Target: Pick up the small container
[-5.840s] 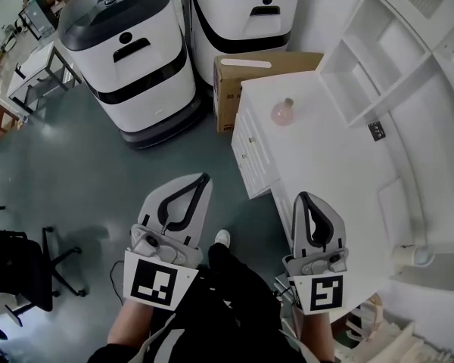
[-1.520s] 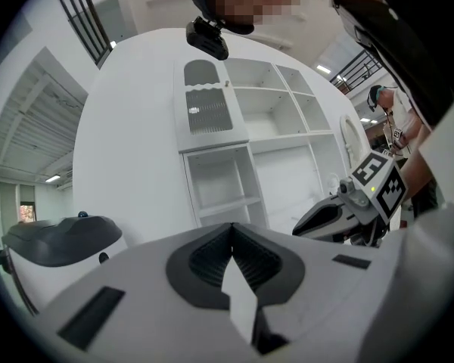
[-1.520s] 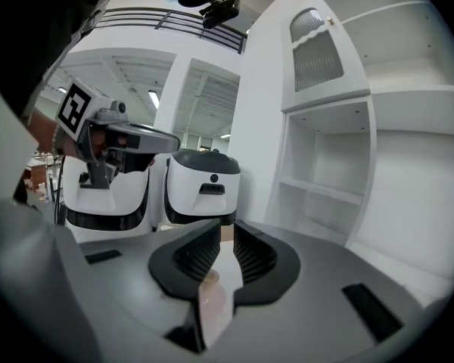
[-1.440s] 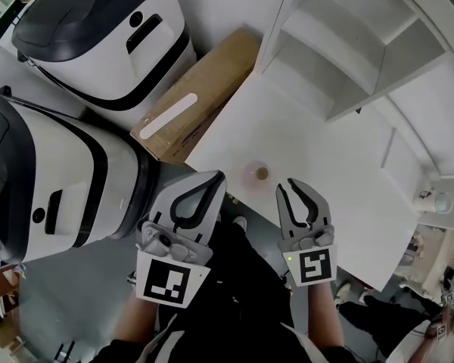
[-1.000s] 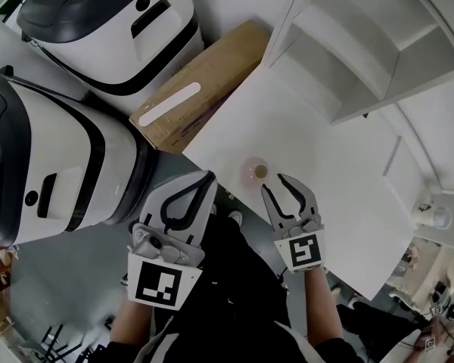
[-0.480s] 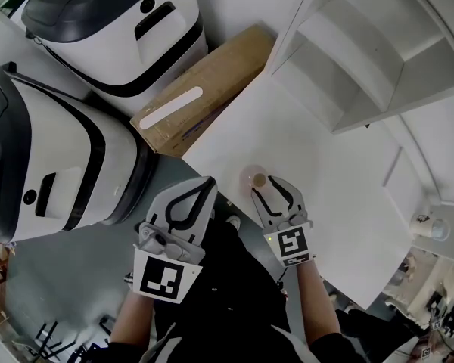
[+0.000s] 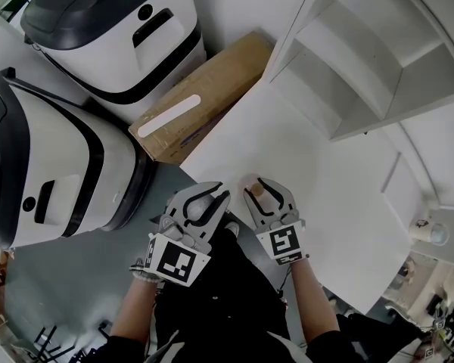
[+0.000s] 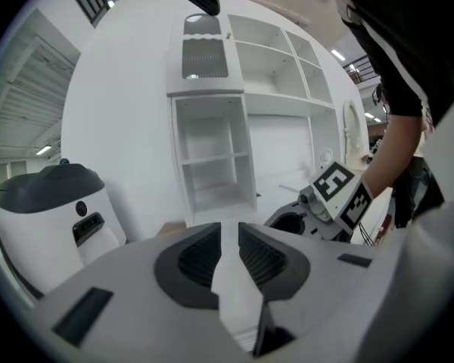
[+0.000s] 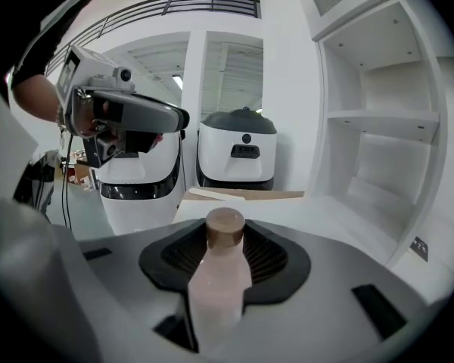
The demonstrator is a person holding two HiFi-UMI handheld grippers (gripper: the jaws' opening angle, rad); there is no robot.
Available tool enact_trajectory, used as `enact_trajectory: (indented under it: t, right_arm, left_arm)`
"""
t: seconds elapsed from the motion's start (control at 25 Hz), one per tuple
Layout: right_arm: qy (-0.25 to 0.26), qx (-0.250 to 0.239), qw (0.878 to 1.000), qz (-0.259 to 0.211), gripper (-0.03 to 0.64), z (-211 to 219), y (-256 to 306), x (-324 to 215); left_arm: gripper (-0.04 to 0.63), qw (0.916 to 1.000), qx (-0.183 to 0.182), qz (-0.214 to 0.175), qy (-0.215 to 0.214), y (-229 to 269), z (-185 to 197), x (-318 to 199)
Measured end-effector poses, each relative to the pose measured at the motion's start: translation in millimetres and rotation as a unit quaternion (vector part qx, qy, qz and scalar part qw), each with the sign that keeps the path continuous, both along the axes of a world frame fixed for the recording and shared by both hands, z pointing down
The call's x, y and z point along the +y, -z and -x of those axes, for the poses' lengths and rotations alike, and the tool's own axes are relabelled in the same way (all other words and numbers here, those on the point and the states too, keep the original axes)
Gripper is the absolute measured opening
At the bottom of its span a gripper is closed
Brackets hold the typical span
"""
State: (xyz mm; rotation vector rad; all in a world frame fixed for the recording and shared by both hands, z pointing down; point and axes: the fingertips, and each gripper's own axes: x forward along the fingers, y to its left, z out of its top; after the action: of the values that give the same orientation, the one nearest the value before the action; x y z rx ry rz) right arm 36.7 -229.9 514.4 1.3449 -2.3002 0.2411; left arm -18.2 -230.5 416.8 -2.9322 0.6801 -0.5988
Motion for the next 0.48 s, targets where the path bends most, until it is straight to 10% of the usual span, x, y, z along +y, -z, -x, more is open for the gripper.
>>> enact_trajectory:
  t: [0.48]
  right_arm:
    - [0.01, 0.001, 1.0, 0.005, 0.149, 0, 0, 0]
  left_arm:
    - [0.291, 0.9816, -0.128, -0.002, -0.142, -114, -32, 17]
